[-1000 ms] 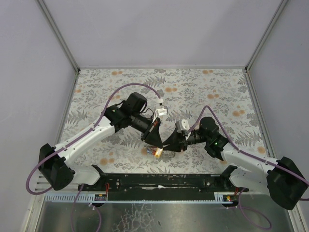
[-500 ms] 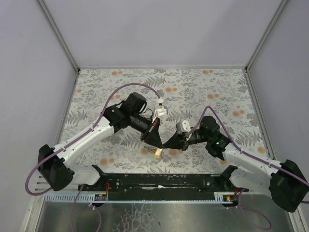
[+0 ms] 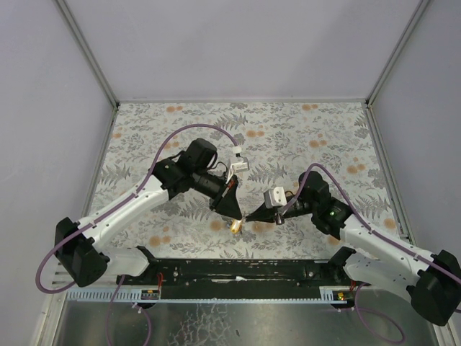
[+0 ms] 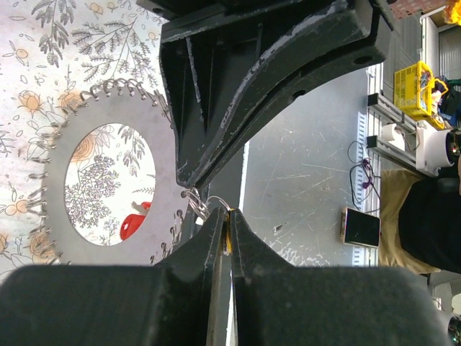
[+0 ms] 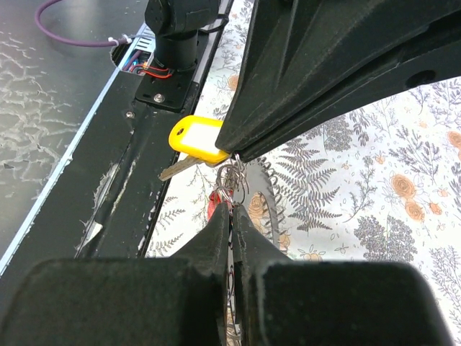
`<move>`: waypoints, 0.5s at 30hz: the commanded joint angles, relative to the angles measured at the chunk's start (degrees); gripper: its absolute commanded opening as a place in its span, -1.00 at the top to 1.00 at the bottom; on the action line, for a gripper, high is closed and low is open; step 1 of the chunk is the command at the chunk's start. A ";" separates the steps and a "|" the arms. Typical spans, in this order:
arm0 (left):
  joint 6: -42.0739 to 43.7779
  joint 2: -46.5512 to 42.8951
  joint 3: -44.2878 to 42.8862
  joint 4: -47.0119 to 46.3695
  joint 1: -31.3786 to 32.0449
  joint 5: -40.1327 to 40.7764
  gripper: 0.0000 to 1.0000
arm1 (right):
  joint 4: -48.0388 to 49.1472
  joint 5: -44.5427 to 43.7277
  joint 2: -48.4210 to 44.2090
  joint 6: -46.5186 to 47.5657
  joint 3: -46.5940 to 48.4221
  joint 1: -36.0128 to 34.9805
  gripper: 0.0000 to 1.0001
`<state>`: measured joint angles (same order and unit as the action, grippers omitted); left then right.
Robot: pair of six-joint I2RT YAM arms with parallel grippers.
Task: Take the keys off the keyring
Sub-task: Remove the key from the keyring.
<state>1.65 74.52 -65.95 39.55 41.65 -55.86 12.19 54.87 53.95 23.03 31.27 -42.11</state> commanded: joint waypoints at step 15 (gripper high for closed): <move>-1.35 -2.06 2.01 -3.38 0.35 1.45 1.00 | -8.87 -2.40 -3.72 9.68 4.55 0.99 1.00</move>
<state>0.89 73.84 -64.58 38.20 41.65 -53.91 6.48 53.36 52.21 26.83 32.16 -41.63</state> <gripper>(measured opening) 0.011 0.022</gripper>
